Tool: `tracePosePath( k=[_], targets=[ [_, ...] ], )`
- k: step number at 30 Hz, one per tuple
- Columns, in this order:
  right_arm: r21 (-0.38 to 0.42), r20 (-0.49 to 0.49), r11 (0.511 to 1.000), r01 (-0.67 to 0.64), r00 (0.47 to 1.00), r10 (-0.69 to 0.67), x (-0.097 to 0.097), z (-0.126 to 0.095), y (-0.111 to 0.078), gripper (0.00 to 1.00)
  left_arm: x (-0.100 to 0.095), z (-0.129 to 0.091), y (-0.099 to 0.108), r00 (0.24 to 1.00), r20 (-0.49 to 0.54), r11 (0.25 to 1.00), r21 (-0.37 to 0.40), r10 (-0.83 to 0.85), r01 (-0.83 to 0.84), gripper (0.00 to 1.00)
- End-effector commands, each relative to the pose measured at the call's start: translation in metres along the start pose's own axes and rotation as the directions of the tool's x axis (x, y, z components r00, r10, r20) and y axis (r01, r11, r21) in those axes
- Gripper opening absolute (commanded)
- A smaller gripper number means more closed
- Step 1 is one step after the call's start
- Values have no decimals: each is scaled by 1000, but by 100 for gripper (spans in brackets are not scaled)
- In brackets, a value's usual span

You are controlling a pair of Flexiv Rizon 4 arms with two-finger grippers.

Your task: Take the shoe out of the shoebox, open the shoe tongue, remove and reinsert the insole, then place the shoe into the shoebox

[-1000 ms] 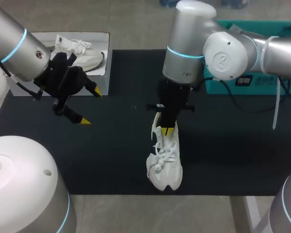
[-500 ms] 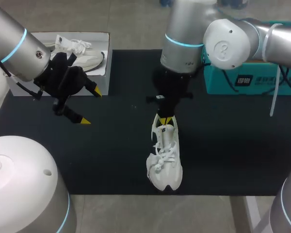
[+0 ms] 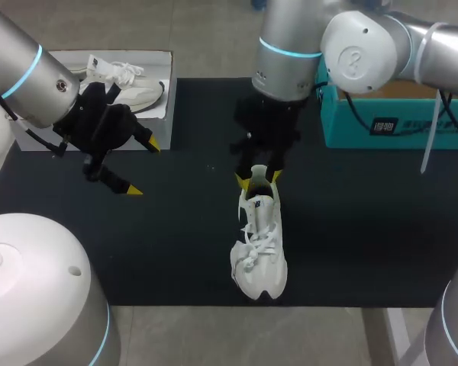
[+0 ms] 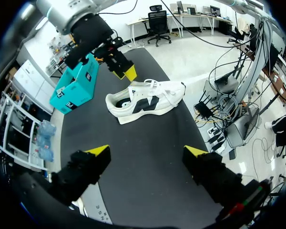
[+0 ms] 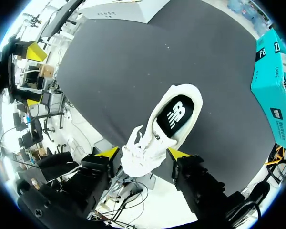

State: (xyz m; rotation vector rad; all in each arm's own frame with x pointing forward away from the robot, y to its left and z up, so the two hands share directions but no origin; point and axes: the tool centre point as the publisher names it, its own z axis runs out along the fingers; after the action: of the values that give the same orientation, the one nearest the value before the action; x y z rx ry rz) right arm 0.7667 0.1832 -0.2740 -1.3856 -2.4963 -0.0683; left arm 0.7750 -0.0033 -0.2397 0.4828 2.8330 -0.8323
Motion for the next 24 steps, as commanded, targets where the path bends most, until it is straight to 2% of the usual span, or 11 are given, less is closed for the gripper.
tracePosePath(
  k=[1, 6, 8, 11, 13, 15, 18, 20, 21, 22, 24],
  targets=[
    [-3, -1, 1000, 0, 1000, 0, -1, 1, -1, 100, 0, 0, 0, 1000, 0, 1000, -3, 0, 0, 100],
    [-3, -1, 1000, 0, 1000, 0, -1, 1, -1, 100, 0, 0, 0, 1000, 0, 1000, -3, 0, 0, 100],
    [-16, 44, 996, 91, 995, -90, -9, -1, -3, 100, 0, 0, 0, 1000, 0, 1000, -3, 0, 0, 100],
    [20, 103, 962, 272, 956, -273, -17, 1, -4, 100, 0, 0, 0, 1000, 0, 1000, -3, 0, 0, 100],
    [57, 112, 919, 390, 912, -394, -19, 2, -6, 100, 0, 0, 0, 1000, 0, 1000, -3, 0, 0, 100],
    [15, 116, 884, 468, 877, -466, -22, 1, -9, 100, 0, 0, 0, 1000, 0, 1000, -3, 0, 0, 100],
    [-27, 127, 787, 616, 783, -609, -23, -3, -12, 100, 0, 0, 0, 1000, 0, 1000, -3, 0, 0, 100],
    [-78, 121, 668, 740, 672, -730, -21, -6, -13, 100, 0, 0, 0, 1000, 0, 1000, -3, 0, 0, 100],
    [-64, 83, 639, 767, 642, -762, -21, -7, -14, 100, 0, 0, 0, 1000, 0, 1000, -3, 0, 0, 100],
    [7, 30, 655, 756, 654, -756, -25, -4, -10, 100, 0, 0, 0, 1000, 0, 1000, -3, 0, 0, 100],
    [7, 30, 655, 756, 654, -756, -25, -4, -10, 100, 0, 0, 0, 1000, 0, 1000, -3, 0, 0, 100]
  ],
)
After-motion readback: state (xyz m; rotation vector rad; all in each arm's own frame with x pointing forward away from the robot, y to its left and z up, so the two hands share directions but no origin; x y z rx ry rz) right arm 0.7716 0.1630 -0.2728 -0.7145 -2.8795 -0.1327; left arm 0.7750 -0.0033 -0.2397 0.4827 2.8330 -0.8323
